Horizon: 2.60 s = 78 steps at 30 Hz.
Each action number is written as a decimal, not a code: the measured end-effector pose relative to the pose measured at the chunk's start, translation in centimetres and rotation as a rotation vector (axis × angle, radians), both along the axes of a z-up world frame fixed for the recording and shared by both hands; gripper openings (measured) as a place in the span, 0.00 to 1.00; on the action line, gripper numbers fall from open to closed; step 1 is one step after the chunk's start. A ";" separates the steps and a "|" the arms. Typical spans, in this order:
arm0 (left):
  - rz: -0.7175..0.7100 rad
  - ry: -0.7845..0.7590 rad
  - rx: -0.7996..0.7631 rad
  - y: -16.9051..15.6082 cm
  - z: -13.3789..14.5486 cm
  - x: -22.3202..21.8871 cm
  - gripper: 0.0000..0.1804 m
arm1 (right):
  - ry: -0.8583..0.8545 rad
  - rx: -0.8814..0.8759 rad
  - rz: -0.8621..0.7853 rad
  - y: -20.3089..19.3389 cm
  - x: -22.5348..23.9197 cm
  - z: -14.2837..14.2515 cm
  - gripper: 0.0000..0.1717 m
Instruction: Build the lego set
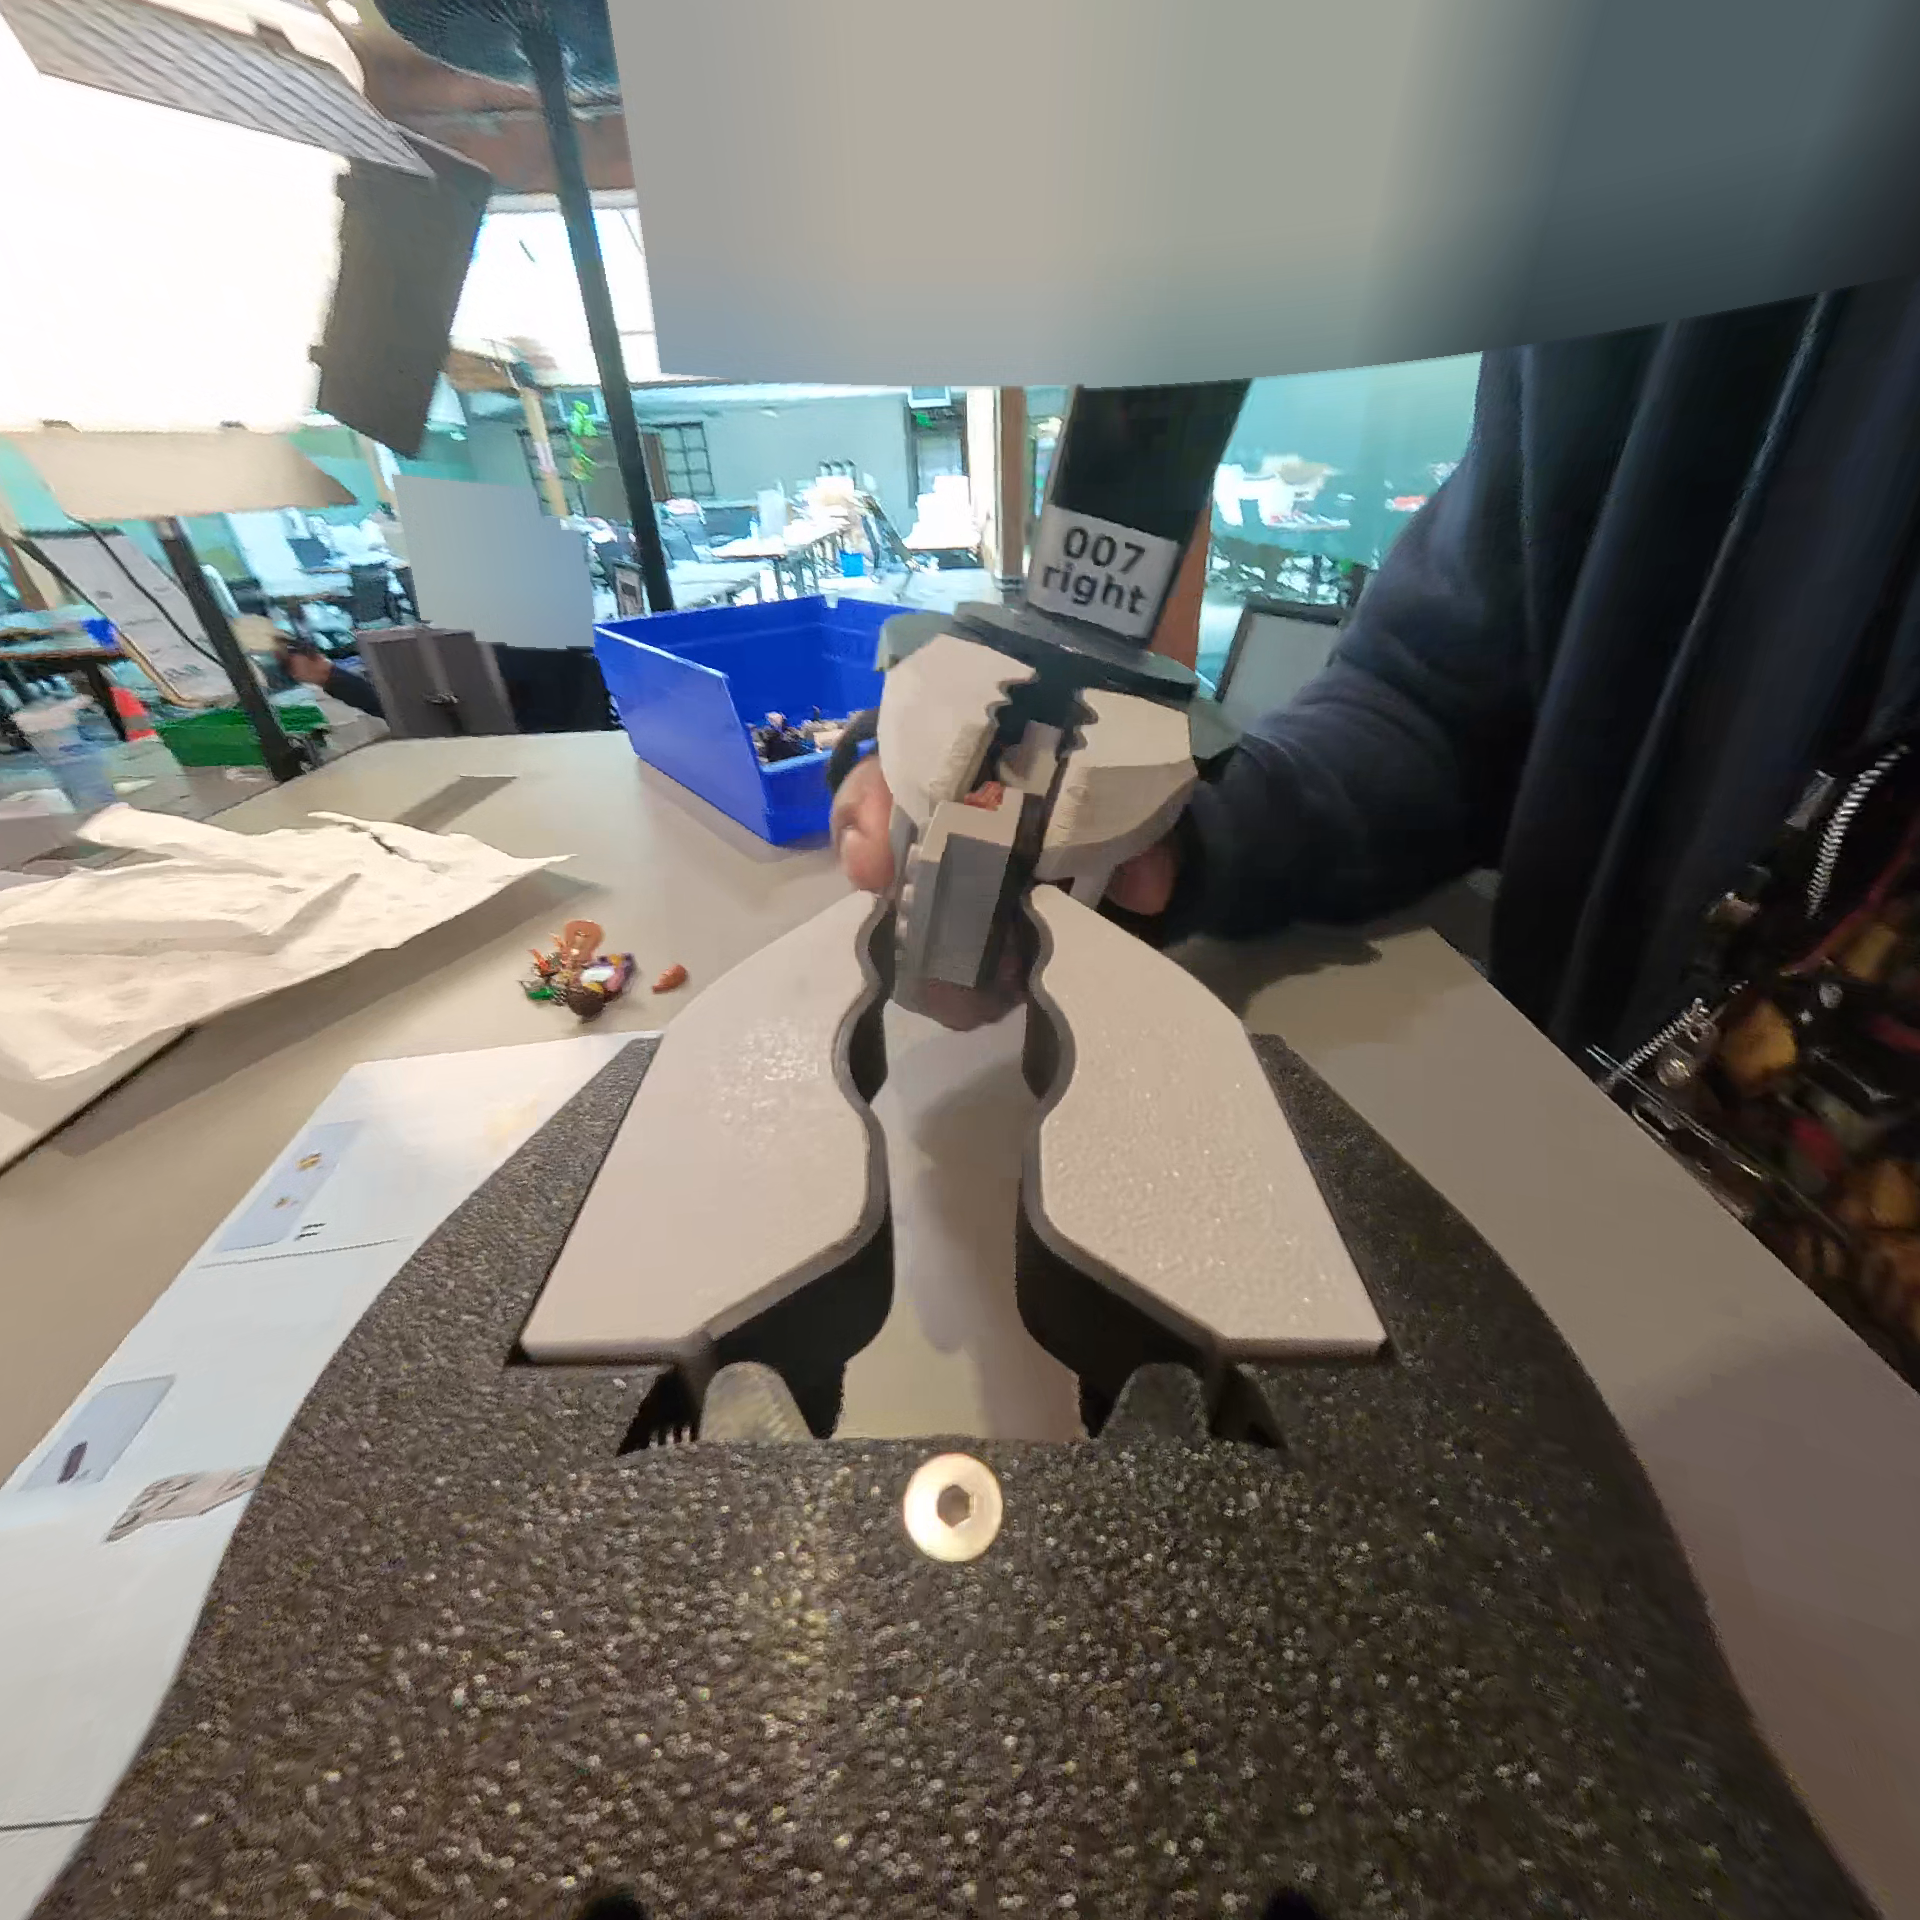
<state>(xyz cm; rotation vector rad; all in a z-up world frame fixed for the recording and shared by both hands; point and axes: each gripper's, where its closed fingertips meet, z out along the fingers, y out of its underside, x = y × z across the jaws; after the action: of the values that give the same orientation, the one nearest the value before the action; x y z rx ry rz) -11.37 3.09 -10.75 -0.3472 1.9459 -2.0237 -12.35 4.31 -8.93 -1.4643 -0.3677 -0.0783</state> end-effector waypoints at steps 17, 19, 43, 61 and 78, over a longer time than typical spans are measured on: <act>0.049 -0.063 0.052 0.4 0.0 0.2 0.11 | -0.072 0.015 -0.052 -0.1 0.1 0.3 0.07; 0.043 -0.052 0.067 0.4 -0.2 0.1 0.11 | -0.094 0.006 -0.062 0.0 0.1 0.1 0.07; -0.164 0.081 -0.019 -0.8 -0.2 -1.7 0.10 | 0.012 0.059 0.097 -0.5 -1.4 0.5 0.06; -0.032 -0.050 0.096 -0.3 -0.7 -0.8 0.10 | -0.073 -0.030 0.020 0.0 -0.8 -0.5 0.07; 0.065 -0.163 0.242 -0.4 -1.9 -0.1 0.10 | -0.197 -0.132 0.016 -1.1 0.4 -1.7 0.15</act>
<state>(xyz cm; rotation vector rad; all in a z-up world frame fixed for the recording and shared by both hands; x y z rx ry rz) -11.51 2.72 -12.66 -0.1796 2.0200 -1.6952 -11.95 3.19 -10.65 -1.5887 -0.5535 -0.1892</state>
